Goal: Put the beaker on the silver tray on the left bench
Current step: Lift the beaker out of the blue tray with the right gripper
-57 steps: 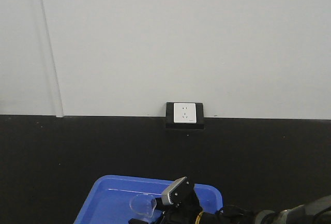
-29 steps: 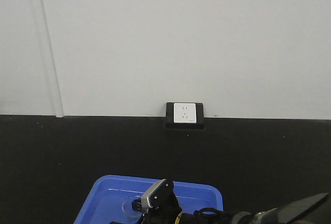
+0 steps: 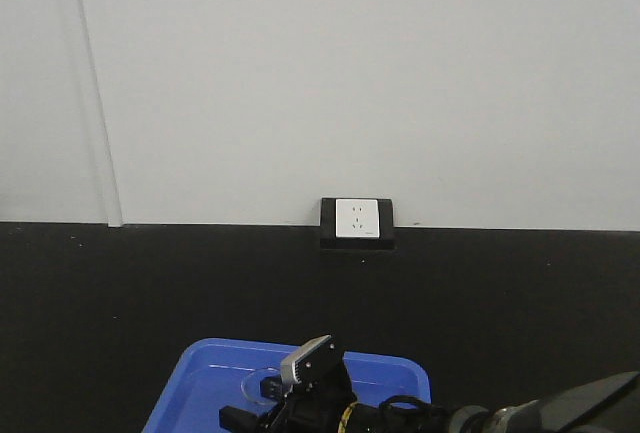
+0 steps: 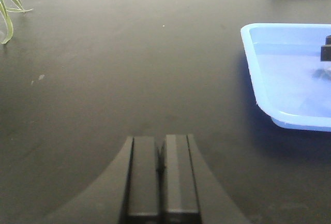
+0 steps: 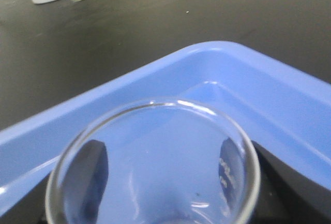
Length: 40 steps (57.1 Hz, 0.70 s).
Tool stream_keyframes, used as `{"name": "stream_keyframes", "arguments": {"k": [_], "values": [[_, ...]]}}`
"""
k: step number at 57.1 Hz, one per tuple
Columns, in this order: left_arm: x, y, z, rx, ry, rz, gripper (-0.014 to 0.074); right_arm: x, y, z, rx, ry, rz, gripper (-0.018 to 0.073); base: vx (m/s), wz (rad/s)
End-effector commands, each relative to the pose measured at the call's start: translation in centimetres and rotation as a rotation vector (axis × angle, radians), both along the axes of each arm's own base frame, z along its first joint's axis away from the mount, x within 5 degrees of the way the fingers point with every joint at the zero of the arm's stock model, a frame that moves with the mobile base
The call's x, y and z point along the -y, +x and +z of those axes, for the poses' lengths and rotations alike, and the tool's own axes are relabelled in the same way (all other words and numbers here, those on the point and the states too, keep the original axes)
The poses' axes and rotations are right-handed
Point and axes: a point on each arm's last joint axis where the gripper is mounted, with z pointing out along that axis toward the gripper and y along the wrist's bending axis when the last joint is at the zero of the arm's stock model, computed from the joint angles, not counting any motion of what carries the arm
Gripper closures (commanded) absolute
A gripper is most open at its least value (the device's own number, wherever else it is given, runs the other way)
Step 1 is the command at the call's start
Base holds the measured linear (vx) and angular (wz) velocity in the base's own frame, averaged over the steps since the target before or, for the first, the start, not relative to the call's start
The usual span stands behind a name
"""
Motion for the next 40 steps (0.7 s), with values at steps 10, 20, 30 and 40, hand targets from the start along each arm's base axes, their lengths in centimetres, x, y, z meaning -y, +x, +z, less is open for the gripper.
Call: {"name": "stream_keyframes", "arguments": {"k": [10,20,30,40], "values": [[0.1,0.1,-0.2,0.066,-0.005,-0.008,0.0595,0.9,0.0,11.0,0.072,0.004,-0.064,0.0567,0.0,0.0],[0.1,0.1,-0.2,0.066,-0.005,-0.008,0.0595,3.3,-1.9,17.5,0.123,-0.127,-0.162,0.0567,0.0,0.0],[0.1,0.1,-0.2,0.066,-0.005,-0.008,0.0595,6.5,-5.9,23.1,0.198,-0.168,-0.256,0.0567,0.0,0.0],[0.1,0.1,-0.2,0.066,-0.005,-0.008,0.0595,10.3,-11.4,25.8,0.273,-0.192,-0.334,0.0567,0.0,0.0]]}}
